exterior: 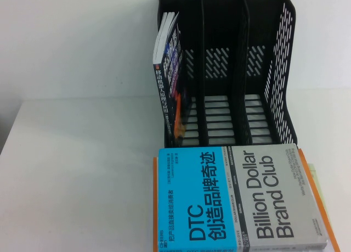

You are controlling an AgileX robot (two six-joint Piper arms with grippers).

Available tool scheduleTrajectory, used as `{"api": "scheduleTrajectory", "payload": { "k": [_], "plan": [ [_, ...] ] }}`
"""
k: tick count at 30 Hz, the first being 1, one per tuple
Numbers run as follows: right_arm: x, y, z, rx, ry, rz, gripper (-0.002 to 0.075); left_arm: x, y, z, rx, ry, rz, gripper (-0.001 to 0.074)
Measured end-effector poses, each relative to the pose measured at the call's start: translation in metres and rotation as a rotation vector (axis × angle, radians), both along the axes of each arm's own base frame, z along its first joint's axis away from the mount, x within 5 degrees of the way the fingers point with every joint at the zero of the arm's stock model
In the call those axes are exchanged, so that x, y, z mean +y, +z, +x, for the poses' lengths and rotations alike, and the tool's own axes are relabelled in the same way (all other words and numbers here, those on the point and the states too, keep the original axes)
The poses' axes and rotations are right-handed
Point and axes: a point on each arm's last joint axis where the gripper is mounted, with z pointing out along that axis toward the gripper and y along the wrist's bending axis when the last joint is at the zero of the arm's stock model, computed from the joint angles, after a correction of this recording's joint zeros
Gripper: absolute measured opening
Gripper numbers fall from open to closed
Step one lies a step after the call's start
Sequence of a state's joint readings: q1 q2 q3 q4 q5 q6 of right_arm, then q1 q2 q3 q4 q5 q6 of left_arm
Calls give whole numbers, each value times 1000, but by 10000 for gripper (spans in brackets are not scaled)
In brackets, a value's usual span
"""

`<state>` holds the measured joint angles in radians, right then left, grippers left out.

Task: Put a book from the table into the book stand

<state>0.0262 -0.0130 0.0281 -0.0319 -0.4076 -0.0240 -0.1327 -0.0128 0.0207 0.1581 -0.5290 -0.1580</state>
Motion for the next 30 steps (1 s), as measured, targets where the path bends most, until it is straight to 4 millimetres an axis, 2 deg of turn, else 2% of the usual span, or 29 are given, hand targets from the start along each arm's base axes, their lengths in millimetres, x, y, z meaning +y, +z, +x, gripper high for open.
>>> {"api": "scheduleTrajectory", "payload": {
  "k": [8,11,15,18,21,24,26,30],
  "plan": [
    [0,7,-3,-83,2,4,-3,0,1,-1,-13,-8,-14,-4],
    [0,10,-5,-125,3,5,-3,3,2,0,4,-40,-112,-4],
    [0,12,-6,-145,3,5,-3,10,-4,5,144,-47,-306,-4],
    [0,11,-6,-140,7,11,-3,11,5,5,255,-38,-334,-4],
    [0,6,-3,-65,16,33,-3,10,21,0,281,-42,-306,-4],
    [0,3,1,139,19,59,-3,8,37,-1,305,-49,-281,-4],
    [-1,10,-1,262,14,64,-2,7,44,2,350,-55,-264,-4],
    [-1,27,-10,402,5,66,-2,2,51,16,483,-62,-236,-4]
  ]
}}
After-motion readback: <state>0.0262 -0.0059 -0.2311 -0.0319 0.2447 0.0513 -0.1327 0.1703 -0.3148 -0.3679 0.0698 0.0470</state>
